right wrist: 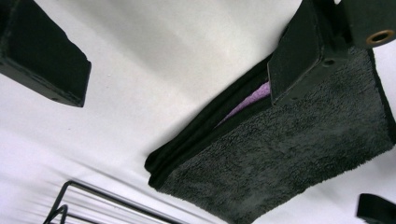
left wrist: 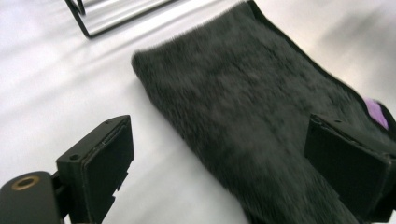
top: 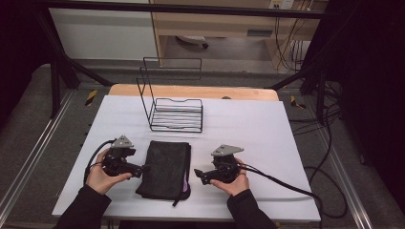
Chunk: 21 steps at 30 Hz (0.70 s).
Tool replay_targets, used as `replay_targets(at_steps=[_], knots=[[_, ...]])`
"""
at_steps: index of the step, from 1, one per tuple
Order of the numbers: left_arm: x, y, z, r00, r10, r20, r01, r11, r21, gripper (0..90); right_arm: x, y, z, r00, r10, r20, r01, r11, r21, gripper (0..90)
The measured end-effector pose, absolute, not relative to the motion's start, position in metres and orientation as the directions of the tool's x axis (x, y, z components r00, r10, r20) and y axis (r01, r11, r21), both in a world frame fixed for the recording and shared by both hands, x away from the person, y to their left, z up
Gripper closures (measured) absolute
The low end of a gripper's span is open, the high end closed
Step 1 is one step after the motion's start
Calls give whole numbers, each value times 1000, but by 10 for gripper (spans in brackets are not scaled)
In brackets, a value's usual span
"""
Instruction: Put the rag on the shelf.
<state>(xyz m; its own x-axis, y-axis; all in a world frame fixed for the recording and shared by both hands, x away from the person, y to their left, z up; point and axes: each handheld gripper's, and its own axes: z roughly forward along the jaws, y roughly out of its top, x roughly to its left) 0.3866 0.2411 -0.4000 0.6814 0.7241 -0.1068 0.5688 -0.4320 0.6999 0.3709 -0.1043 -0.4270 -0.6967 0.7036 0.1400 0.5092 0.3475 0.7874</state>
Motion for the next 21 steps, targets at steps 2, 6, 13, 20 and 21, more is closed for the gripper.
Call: replay_targets(at_steps=[2, 6, 13, 20, 21], knots=[[395, 238, -399, 669, 736, -103, 573, -423, 702, 81, 371, -105, -427, -695, 705, 142, 508, 342, 791, 60], [410, 234, -398, 648, 758, -78, 569, -414, 710, 103, 371, -107, -427, -692, 708, 137, 505, 341, 793, 56], [433, 231, -409, 590, 803, -77, 601, -374, 706, 188, 371, -109, -428, -686, 714, 136, 513, 342, 787, 56], [444, 233, -421, 551, 829, -96, 647, -351, 676, 371, 372, -108, -430, -686, 714, 142, 519, 343, 782, 57], [444, 233, -422, 550, 828, -107, 653, -347, 673, 387, 372, -107, -430, -686, 714, 143, 520, 344, 782, 57]])
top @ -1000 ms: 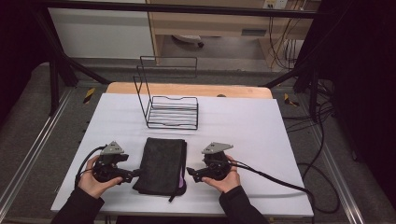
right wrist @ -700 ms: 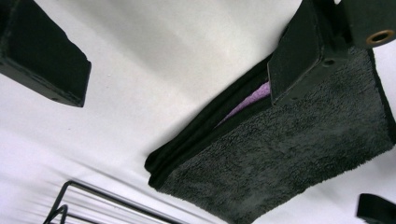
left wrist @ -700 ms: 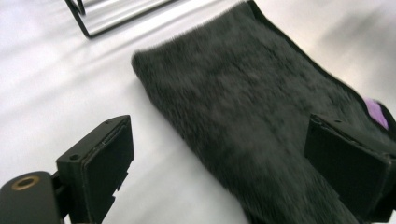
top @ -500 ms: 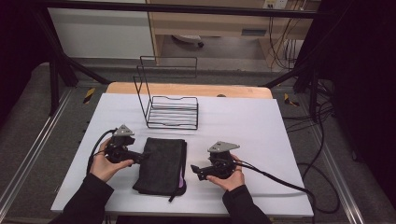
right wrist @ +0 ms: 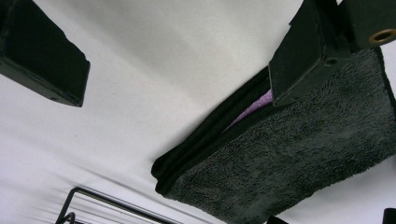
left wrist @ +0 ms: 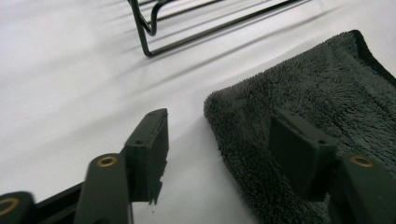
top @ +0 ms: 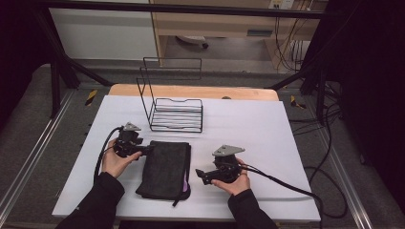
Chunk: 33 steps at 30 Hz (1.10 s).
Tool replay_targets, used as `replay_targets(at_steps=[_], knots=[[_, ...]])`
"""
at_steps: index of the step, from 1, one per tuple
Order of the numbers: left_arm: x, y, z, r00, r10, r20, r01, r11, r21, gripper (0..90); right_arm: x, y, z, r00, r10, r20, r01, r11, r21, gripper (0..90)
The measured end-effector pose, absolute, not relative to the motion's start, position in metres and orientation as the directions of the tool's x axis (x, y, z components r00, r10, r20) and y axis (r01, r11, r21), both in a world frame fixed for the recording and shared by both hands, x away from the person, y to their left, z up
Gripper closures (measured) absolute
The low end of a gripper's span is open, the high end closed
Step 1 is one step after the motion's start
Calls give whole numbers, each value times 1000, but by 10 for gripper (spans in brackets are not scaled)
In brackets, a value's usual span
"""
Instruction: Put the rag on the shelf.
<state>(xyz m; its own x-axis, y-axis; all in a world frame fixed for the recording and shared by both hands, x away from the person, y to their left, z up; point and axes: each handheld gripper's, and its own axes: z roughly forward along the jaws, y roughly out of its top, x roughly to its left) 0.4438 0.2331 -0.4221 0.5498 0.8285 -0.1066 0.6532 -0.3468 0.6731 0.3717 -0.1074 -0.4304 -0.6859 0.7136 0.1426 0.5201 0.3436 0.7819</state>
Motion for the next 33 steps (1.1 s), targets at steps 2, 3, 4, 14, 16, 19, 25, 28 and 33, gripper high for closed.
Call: replay_targets(at_steps=[2, 3, 4, 14, 16, 19, 25, 28, 33], knots=[[444, 233, -423, 550, 827, -115, 657, -343, 672, 460, 372, -107, -431, -685, 713, 148, 523, 341, 781, 60], [444, 232, -423, 550, 826, -120, 657, -339, 674, 460, 372, -107, -431, -685, 713, 148, 523, 341, 781, 60], [444, 232, -424, 550, 826, -127, 659, -336, 673, 480, 372, -107, -431, -685, 712, 151, 525, 340, 780, 61], [446, 230, -441, 540, 823, -178, 688, -310, 656, 600, 372, -106, -432, -688, 710, 149, 523, 343, 781, 65], [446, 230, -441, 543, 820, -184, 689, -309, 655, 630, 372, -106, -432, -685, 712, 153, 524, 336, 783, 68], [445, 228, -442, 546, 818, -181, 684, -311, 660, 663, 374, -107, -431, -684, 713, 154, 520, 328, 789, 69], [443, 226, -443, 554, 812, -184, 681, -315, 662, 733, 383, -102, -429, -666, 727, 169, 527, 297, 796, 52], [442, 228, -445, 550, 812, -195, 678, -298, 672, 743, 394, -88, -428, -662, 729, 173, 528, 291, 797, 30], [441, 226, -445, 559, 811, -173, 664, -312, 680, 745, 408, -70, -430, -664, 727, 175, 530, 292, 796, 45]])
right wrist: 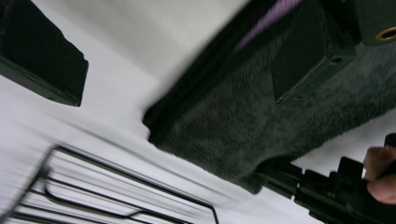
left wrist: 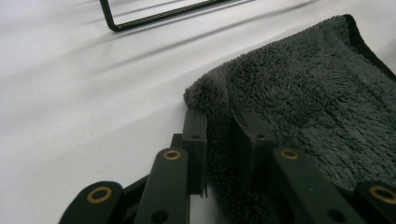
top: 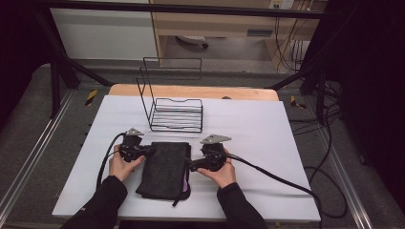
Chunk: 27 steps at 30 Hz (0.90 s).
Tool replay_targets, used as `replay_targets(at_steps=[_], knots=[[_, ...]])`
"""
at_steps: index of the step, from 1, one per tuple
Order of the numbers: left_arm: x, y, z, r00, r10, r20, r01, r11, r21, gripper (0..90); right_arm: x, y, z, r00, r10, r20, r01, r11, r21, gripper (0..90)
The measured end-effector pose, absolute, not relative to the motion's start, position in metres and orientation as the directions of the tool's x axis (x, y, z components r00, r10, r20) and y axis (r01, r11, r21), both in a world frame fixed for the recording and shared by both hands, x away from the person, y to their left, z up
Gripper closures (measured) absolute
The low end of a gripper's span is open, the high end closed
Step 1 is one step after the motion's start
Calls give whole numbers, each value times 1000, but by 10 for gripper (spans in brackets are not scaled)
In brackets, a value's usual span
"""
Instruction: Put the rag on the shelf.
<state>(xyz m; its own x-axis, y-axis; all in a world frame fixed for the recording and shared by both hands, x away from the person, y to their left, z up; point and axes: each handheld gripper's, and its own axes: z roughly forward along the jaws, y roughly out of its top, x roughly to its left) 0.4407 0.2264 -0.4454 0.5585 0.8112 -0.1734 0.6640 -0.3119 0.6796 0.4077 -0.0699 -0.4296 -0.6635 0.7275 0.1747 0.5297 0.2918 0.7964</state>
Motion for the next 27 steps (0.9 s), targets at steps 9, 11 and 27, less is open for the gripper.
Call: replay_targets(at_steps=[9, 11, 27], knots=[[440, 226, -446, 571, 805, -159, 651, -327, 685, 745, 438, -41, -448, -605, 765, 222, 584, 236, 777, 271], [440, 226, -446, 572, 805, -158, 650, -329, 685, 745, 440, -41, -454, -597, 776, 204, 593, 256, 764, 315], [441, 228, -447, 587, 794, -160, 640, -334, 692, 747, 442, -40, -455, -557, 755, 346, 708, 213, 674, 689]])
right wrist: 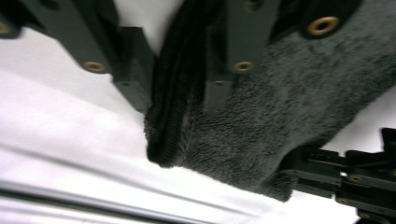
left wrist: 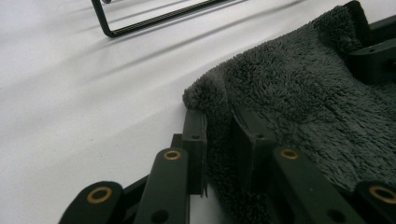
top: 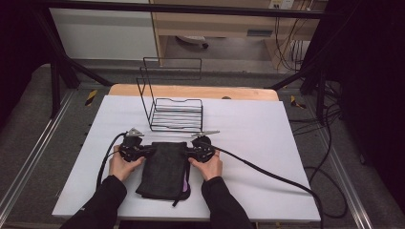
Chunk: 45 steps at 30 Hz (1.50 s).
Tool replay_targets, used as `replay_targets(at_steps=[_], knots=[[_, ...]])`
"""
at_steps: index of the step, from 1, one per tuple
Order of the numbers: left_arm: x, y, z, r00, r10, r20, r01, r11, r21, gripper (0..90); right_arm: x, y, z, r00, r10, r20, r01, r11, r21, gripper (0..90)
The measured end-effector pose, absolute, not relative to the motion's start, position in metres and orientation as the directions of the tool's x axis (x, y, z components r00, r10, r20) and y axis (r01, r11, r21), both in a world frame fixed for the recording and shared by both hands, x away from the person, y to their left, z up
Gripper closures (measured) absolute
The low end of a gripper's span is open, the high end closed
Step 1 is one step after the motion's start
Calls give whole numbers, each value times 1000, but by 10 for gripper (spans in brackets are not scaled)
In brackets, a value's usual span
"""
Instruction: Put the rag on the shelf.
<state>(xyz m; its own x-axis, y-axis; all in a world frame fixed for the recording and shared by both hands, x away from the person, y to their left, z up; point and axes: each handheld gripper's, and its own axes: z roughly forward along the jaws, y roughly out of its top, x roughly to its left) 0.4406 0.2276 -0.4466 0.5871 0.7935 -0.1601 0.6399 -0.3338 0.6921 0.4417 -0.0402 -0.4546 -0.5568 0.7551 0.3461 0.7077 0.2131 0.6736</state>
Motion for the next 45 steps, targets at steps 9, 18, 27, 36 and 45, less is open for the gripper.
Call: replay_targets(at_steps=[9, 18, 27, 36, 45], knots=[[441, 230, -445, 585, 788, -193, 651, -314, 691, 809, 443, -41, -454, -551, 742, 381, 722, 195, 664, 785], [434, 239, -429, 593, 775, -220, 617, -261, 742, 818, 437, -43, -444, -579, 731, 360, 681, 191, 707, 791], [421, 237, -409, 626, 759, -176, 549, -269, 791, 819, 424, -45, -426, -612, 713, 342, 623, 168, 764, 793], [411, 237, -392, 640, 752, -158, 507, -259, 823, 819, 415, -48, -412, -636, 701, 323, 576, 153, 803, 793], [401, 236, -374, 655, 744, -132, 452, -245, 858, 820, 407, -54, -395, -654, 692, 305, 528, 130, 839, 795]])
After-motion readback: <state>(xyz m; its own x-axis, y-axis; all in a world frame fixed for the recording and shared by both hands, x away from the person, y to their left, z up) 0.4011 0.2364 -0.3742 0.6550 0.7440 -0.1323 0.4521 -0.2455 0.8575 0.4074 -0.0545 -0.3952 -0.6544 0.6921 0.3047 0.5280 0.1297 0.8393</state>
